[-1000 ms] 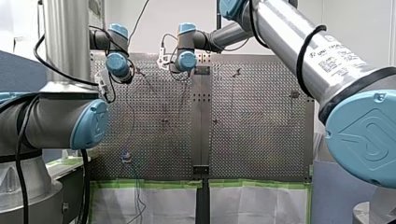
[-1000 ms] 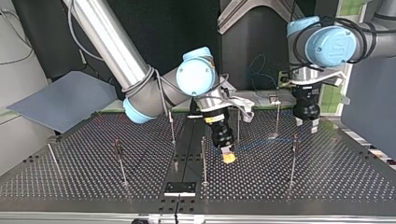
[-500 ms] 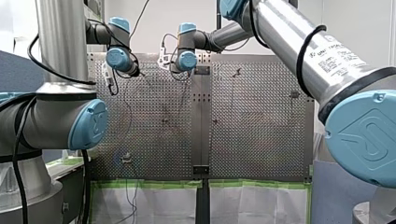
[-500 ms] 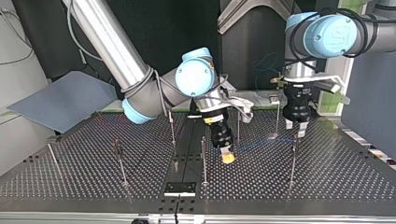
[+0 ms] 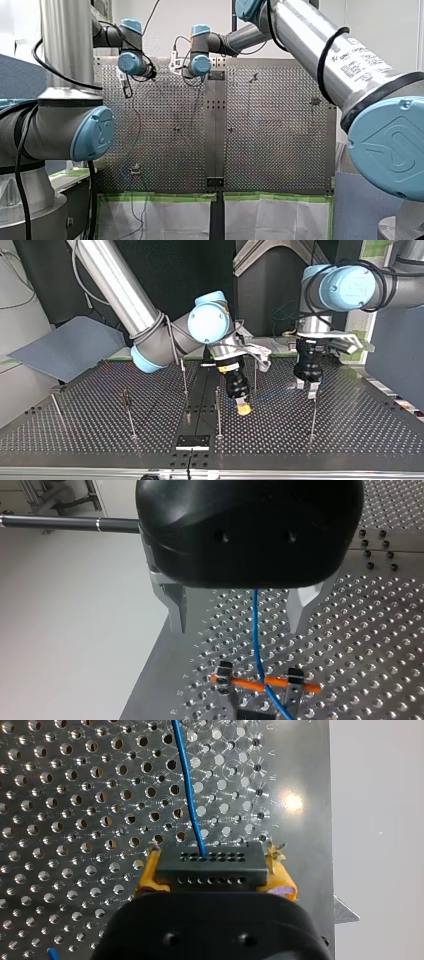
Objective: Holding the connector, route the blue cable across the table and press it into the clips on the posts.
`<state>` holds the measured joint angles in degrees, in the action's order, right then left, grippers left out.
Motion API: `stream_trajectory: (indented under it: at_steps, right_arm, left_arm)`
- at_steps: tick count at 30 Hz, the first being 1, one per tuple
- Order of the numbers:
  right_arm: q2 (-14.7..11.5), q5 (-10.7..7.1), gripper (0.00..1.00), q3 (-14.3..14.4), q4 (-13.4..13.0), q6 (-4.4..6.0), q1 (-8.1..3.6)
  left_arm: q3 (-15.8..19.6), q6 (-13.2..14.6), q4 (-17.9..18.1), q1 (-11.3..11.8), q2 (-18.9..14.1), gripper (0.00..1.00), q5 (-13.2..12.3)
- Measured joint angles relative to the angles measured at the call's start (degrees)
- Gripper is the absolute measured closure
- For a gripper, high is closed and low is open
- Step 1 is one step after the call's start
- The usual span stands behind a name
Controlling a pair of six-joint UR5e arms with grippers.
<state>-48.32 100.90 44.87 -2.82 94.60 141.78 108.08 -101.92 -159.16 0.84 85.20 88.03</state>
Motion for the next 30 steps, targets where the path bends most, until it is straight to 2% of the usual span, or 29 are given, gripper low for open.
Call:
stream_trajectory:
  at_steps: [14,22,23,24,25,26,27,28,29,30]
  right_arm:
    - [0.00,-0.24,1.00,0.00,0.00,0.07,0.02]
    - [-0.01,-0.26,1.00,0.00,0.00,0.07,0.00]
    - [-0.01,-0.26,1.00,0.01,0.00,0.07,-0.01]
    - [0.00,-0.26,1.00,0.00,0.00,0.07,-0.02]
    - [0.00,-0.26,1.00,0.00,0.00,0.07,-0.03]
    - [0.00,-0.25,1.00,0.00,0.00,0.07,-0.03]
    - [0.00,-0.26,1.00,0.00,0.00,0.08,-0.04]
    - [-0.01,-0.26,1.00,0.00,0.00,0.09,-0.04]
    - [0.00,-0.26,1.00,0.01,0.00,0.09,-0.03]
    - [-0.01,-0.26,1.00,0.00,0.00,0.09,-0.04]
  left_arm:
    - [-7.46,2.15,0.00,-3.24,8.17,0.02,3.32]
    - [-8.86,1.86,0.91,-4.51,9.19,0.02,4.98]
    - [-8.88,1.65,0.97,-4.56,9.20,0.11,5.05]
    - [-8.88,1.46,1.05,-4.60,9.20,0.29,5.08]
    - [-8.88,1.26,1.13,-4.63,9.20,0.29,5.08]
    - [-8.87,1.02,1.22,-4.67,9.20,0.42,5.08]
    - [-8.88,0.86,1.27,-4.70,9.21,0.48,5.07]
    - [-8.87,0.74,1.30,-4.73,9.21,0.48,5.05]
    - [-8.87,0.61,1.34,-4.76,9.22,0.72,5.03]
    - [-8.87,0.54,1.33,-4.77,9.22,0.87,5.06]
